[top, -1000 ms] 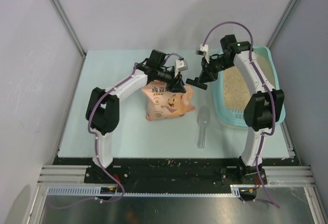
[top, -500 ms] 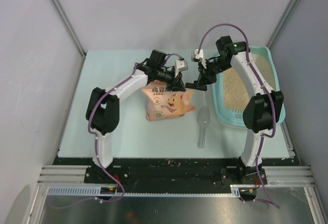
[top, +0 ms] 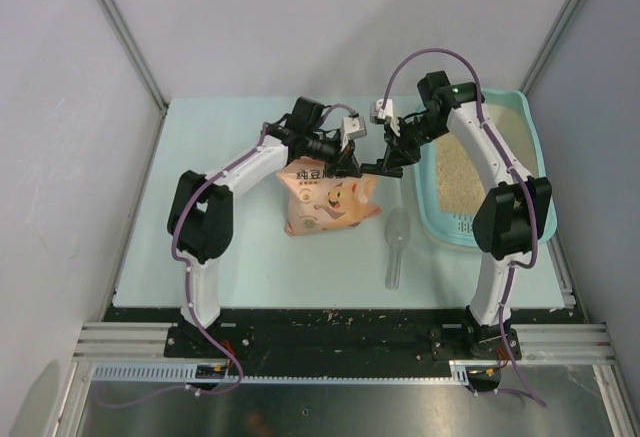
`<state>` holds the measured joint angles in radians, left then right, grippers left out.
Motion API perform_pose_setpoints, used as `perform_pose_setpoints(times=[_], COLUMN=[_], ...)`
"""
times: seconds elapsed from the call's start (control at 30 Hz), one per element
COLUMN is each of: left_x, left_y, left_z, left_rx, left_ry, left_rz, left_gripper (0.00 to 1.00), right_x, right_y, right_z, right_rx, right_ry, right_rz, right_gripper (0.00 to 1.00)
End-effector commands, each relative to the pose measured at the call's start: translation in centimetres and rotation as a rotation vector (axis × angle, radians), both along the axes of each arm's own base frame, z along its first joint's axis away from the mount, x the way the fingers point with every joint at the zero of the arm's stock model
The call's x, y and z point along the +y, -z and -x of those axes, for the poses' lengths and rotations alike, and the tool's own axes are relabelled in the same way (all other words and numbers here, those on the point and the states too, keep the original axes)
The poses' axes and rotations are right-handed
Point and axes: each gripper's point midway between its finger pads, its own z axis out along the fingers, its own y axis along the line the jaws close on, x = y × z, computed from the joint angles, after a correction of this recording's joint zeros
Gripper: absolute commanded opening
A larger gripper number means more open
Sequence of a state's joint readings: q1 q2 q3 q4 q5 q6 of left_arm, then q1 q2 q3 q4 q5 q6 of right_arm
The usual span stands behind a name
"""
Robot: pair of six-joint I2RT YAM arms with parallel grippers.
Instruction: Fill the litter box with clean litter
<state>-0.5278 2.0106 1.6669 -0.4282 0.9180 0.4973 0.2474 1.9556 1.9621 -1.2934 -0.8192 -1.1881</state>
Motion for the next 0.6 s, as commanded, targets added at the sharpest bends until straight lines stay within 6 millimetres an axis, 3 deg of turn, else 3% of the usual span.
perform_pose_setpoints(times=[0.0,0.17,0.43,0.57], left_x=[-0.7,-0.7,-0.7,-0.8], left_y=[-2.2,-1.9,-2.0,-2.1], left_z=[-0.4,-0.3,-0.3,-0.3], left_rx=[-0.059,-0.051,-0.04,-0.041], left_ry=[0.02,0.02,0.017,0.017], left_rz=[0.045,0.043,0.044,0.046], left_gripper=[0.09,0.0,0.0,0.0], right_x=[0.2,-0.4,-0.7,-0.9], right_y=[-2.7,-2.6,-3.9,-2.7], right_z=[-1.1,-1.6,-2.4,-2.1], right_rx=[-0.118,-0.135,-0.175,-0.159], right_ry=[0.015,0.038,0.076,0.05], right_rz=[-0.037,-0.042,-0.086,-0.054], right_gripper=[0.0,0.0,0.0,0.0])
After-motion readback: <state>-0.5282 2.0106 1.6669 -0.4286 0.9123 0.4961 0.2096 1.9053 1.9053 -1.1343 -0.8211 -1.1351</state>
